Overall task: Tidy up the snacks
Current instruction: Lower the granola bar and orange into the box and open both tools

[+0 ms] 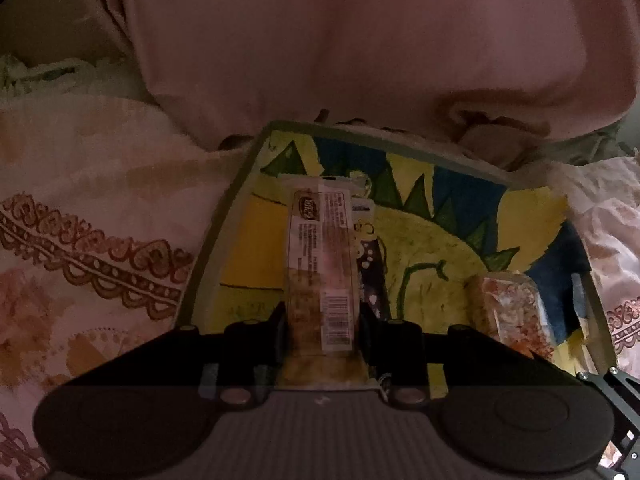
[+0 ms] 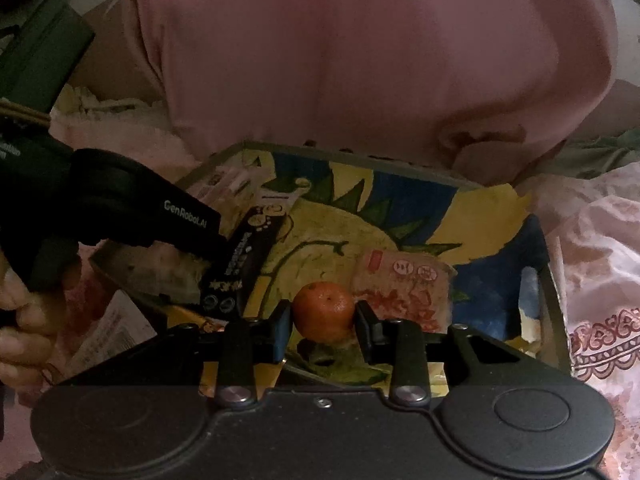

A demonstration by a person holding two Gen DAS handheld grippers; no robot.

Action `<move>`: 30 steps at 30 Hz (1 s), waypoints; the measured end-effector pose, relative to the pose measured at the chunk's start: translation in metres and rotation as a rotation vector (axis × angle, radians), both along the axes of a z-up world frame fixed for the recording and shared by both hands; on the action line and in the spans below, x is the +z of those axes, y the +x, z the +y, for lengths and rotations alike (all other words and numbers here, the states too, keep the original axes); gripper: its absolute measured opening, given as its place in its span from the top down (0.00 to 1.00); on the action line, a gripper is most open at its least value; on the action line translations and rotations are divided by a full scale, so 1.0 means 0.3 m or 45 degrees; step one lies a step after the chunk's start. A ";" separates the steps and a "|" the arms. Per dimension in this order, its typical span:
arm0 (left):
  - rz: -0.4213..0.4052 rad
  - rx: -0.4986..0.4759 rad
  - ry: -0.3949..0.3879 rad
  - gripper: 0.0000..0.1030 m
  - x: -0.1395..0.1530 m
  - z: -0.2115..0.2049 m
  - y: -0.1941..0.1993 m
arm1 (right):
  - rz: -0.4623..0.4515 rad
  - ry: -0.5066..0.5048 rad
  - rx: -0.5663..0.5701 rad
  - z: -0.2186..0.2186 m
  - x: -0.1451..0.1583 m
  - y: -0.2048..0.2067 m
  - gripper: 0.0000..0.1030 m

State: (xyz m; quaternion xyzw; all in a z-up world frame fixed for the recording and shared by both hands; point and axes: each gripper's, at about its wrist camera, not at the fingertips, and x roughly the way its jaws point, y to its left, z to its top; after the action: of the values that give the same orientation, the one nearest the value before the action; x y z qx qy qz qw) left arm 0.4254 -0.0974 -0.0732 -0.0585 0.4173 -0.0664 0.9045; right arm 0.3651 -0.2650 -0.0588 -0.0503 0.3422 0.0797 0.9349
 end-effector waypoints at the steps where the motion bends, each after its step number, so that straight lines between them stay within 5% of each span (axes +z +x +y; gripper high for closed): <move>1: 0.008 0.002 0.007 0.63 -0.008 -0.004 0.001 | 0.001 -0.003 0.005 0.000 -0.003 0.002 0.64; 4: 0.011 -0.002 0.031 0.61 -0.021 -0.017 -0.001 | -0.001 -0.010 0.003 -0.007 -0.002 0.002 0.56; 20: -0.131 0.097 0.017 0.09 0.130 0.074 -0.125 | -0.078 0.051 -0.058 -0.035 0.095 -0.087 0.12; 30: -0.240 0.169 0.065 0.01 0.229 0.178 -0.327 | -0.196 0.122 -0.114 -0.051 0.249 -0.250 0.01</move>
State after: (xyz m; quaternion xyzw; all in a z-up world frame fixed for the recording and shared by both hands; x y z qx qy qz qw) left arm 0.3275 -0.0440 -0.0044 -0.0564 0.3273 -0.0011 0.9433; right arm 0.2901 -0.2802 0.0160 0.0038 0.2670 0.0499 0.9624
